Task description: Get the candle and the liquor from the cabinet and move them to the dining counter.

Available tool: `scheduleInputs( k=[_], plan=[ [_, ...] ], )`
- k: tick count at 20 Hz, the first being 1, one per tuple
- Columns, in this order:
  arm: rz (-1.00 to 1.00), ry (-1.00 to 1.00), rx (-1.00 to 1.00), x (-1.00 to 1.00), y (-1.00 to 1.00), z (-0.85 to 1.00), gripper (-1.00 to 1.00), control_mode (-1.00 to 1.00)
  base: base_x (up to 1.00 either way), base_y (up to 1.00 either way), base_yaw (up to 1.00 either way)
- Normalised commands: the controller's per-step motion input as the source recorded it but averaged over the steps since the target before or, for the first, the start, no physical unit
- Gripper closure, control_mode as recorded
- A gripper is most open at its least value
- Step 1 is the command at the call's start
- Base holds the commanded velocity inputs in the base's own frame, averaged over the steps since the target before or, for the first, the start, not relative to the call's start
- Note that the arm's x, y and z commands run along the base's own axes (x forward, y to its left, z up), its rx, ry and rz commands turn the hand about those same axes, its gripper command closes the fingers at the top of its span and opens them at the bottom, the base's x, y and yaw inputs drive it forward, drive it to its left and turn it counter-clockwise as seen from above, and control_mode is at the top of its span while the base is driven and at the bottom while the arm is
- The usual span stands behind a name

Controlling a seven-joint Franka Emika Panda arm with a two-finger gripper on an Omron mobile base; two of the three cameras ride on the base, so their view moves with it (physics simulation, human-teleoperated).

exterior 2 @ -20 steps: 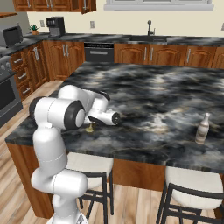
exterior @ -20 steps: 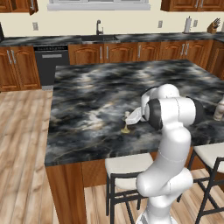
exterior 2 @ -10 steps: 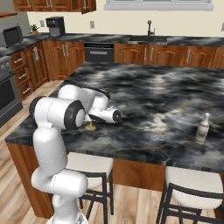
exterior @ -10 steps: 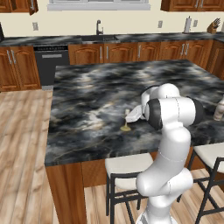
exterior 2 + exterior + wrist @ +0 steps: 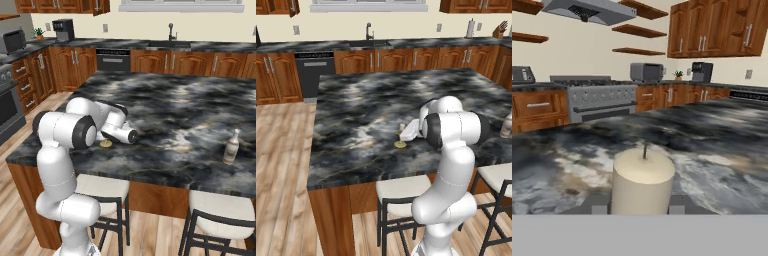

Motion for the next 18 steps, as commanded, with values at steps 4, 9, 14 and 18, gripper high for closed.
scheduleInputs(
  k=[4, 9, 14, 18],
  plan=[
    [0.0, 0.0, 0.0, 0.0, 0.01, 0.0, 1.0, -1.0, 0.0, 0.0, 0.0],
    [0.0, 0.0, 0.0, 0.0, 0.0, 0.0, -1.0, -1.0, 0.0, 0.0, 0.0],
    [0.0, 0.0, 0.0, 0.0, 0.0, 0.0, -1.0, -1.0, 0.0, 0.0, 0.0],
    [0.0, 0.0, 0.0, 0.0, 0.0, 0.0, -1.0, -1.0, 0.0, 0.0, 0.0]
  ],
)
